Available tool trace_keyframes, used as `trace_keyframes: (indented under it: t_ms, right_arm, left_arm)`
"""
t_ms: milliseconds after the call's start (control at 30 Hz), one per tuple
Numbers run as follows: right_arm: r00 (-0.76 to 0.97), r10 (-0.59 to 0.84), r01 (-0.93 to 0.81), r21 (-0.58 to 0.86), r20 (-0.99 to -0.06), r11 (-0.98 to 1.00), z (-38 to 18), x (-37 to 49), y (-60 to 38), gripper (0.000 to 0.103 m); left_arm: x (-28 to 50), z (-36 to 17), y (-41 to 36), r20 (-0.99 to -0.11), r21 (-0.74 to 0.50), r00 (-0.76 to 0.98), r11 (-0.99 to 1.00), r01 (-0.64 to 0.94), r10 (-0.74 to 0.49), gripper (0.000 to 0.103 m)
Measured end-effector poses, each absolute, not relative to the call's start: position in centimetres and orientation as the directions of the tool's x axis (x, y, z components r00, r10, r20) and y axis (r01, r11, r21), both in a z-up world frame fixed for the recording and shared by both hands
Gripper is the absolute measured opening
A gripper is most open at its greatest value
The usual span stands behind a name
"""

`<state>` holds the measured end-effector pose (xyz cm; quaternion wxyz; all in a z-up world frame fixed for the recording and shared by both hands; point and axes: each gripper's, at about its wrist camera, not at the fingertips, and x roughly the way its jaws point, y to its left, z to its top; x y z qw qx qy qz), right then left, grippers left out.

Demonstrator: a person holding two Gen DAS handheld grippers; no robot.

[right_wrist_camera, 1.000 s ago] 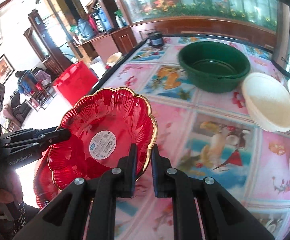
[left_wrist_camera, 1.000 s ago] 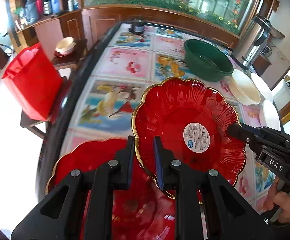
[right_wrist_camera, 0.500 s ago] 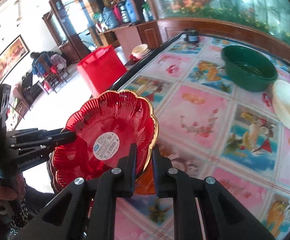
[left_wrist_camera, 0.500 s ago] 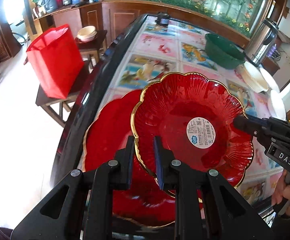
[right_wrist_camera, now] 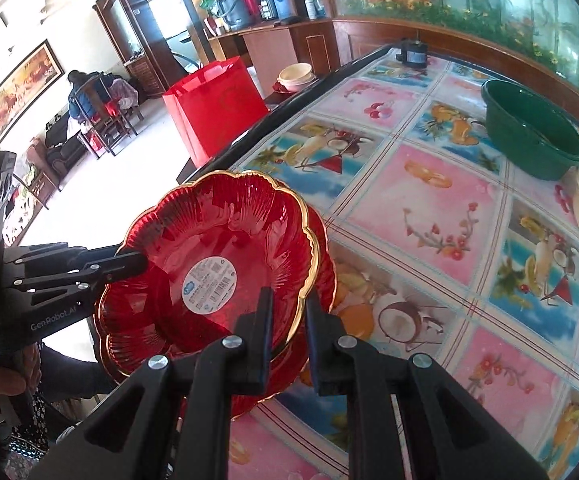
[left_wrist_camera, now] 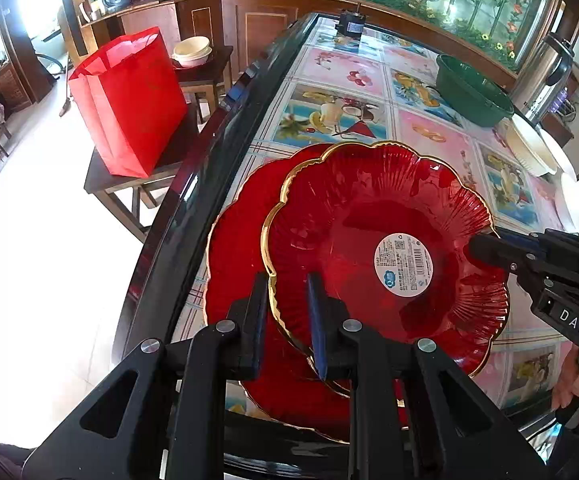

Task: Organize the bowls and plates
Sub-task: 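Lift the stickered red plate with the right tool toward the left tool's plate, then lower the stickered plate onto the 'Just Married' plate held by the left tool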

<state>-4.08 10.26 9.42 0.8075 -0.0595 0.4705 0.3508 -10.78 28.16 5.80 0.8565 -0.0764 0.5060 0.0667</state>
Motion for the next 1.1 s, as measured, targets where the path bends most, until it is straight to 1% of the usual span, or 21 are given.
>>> trace_keyframes:
  t_ms: [833,1100]
  right_arm:
    - [0.311,0.447,-0.639,0.164,-0.839,0.752,8.4,-4.5,11.5,0.015]
    - [0.311,0.418,-0.653,0.128,-0.853,0.747,8.1,-4.5,12.1,0.015]
  left_arm:
    - [-10.4,4.4,28.5,-0.883,-0.031,0.464,0.981,-0.191,0.062,0.019]
    - [-10.2,4.3,28.2,-0.885,-0.005,0.457,0.983,-0.186,0.082,0.019]
